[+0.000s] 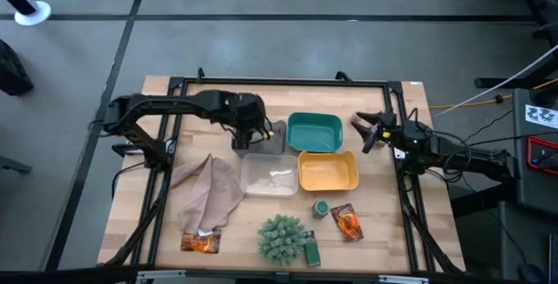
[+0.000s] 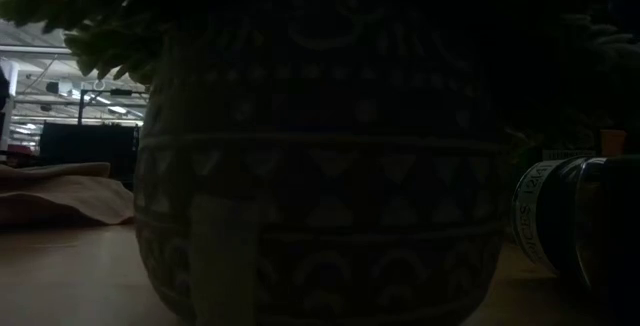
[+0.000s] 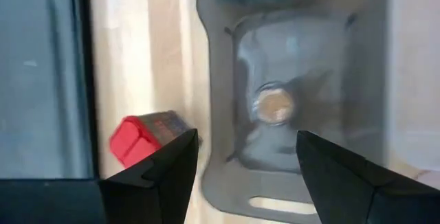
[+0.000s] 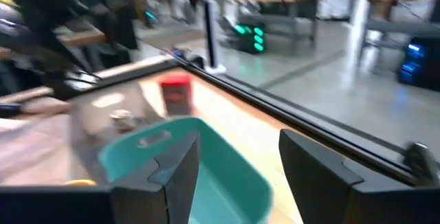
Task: Sort spices by type
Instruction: Put the brown seasoning bottle into the black bin
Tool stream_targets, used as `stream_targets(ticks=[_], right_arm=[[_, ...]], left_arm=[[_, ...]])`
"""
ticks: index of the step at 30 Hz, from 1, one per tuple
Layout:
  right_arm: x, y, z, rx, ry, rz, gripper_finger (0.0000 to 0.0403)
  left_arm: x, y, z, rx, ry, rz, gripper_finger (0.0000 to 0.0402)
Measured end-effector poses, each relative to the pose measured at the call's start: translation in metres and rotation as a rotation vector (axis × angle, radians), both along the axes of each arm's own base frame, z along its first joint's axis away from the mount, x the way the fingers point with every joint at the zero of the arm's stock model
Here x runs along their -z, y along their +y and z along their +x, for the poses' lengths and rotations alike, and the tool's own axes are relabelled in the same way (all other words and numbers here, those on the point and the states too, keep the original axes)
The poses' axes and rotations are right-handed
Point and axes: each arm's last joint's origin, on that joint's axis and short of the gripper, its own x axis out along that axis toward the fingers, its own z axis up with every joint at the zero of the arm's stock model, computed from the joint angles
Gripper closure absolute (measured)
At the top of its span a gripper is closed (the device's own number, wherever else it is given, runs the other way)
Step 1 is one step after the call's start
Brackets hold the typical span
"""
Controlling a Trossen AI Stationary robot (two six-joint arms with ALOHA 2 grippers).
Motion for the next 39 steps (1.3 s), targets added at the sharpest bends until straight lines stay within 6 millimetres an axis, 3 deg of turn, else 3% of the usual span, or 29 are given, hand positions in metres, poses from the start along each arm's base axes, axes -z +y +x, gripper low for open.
stream_targets(ticks=[6, 11, 16, 23, 29, 39], right_arm=[[-0.02, -0.005, 0.01, 0.114, 0.157, 0.05, 0.0204], [-0.038, -0.016, 0.02, 0.23, 0.317, 0.132, 0.0204], [-0.044, -0.04, 0.028, 0.312, 0.47, 0.261, 0.0204], [-0.029, -0.082, 0.034, 0.247, 0.562, 0.501, 0.0204], [-0.01, -0.113, 0.034, 0.33, 0.667, 0.572, 0.0204], [0.018, -0.126, 0.042, 0.286, 0.776, 0.677, 0.0204]], left_arm=[[-0.015, 0.016, -0.014, -0.041, -0.112, -0.197, 0.0171], [-0.017, 0.032, -0.021, -0.121, -0.137, -0.224, 0.0171], [-0.007, 0.044, -0.023, -0.155, -0.191, -0.208, 0.0171], [0.024, 0.052, -0.031, -0.175, -0.175, -0.24, 0.0171], [0.042, 0.054, -0.036, -0.19, -0.16, -0.253, 0.0171], [0.044, 0.055, -0.034, -0.189, -0.192, -0.245, 0.0171]])
